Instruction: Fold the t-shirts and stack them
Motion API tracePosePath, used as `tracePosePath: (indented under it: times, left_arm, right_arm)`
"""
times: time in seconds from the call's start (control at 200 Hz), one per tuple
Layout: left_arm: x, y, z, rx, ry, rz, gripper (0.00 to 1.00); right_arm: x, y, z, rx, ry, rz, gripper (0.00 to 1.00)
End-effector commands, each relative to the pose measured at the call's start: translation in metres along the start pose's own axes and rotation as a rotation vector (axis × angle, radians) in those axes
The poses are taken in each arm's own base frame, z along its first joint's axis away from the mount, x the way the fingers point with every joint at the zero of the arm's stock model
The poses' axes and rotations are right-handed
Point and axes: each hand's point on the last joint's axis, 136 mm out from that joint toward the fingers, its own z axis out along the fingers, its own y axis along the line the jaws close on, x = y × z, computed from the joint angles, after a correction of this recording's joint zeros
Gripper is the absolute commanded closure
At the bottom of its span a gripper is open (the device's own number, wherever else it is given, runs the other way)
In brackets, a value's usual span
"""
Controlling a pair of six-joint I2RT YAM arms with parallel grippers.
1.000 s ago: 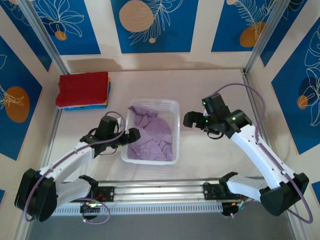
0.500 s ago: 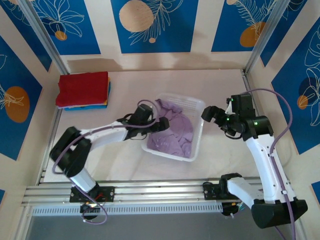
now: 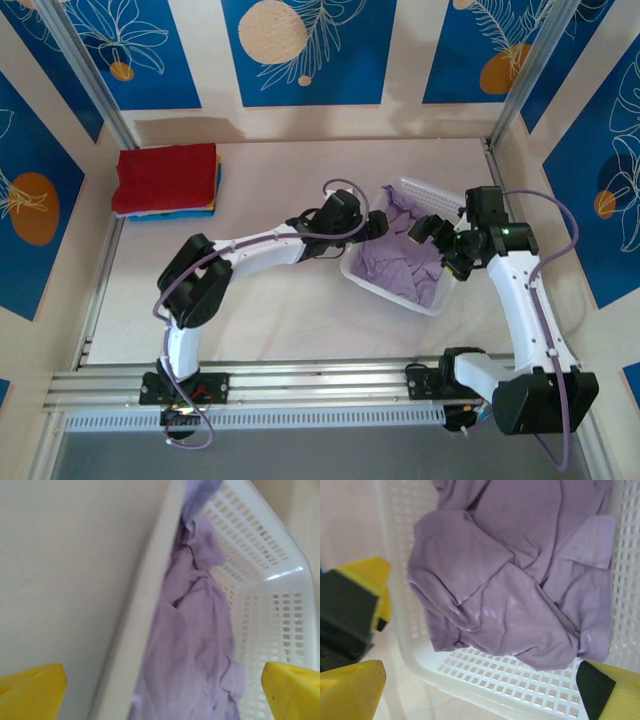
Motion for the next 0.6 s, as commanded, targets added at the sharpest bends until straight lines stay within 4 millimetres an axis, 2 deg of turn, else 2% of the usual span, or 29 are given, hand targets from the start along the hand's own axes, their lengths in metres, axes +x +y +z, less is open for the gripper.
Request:
tracePosePath:
  times: [0.0,0.085,0.235,0.465,0.595]
  left_arm:
    - [-0.020,0.022,-0.031,-0.079,-0.065,0.030,0.01]
    - [-0.022,0.032,-0.045,-0.105,-0.069,0.052,0.01]
    - [-0.017,0.044,-0.061,-0.141,-0.053,0.094,0.01]
    - [-0.009,0.057,-0.070,-0.166,-0.032,0.119,0.01]
    - [-0.009,0.057,-0.076,-0.168,-0.027,0.131,0.01]
  right_arm:
    - [0.013,0.005,0.016,-0.046,0.103,0.035,0.01]
    - [0.023,0.007,0.030,-0.064,0.167,0.010,0.01]
    - [0.031,-0.013,0.049,0.042,0.218,0.003,0.01]
    - [0.029,-0.046,0.070,0.178,0.198,0.034,0.01]
    - [0.011,-0.075,0.069,0.310,0.144,0.047,0.01]
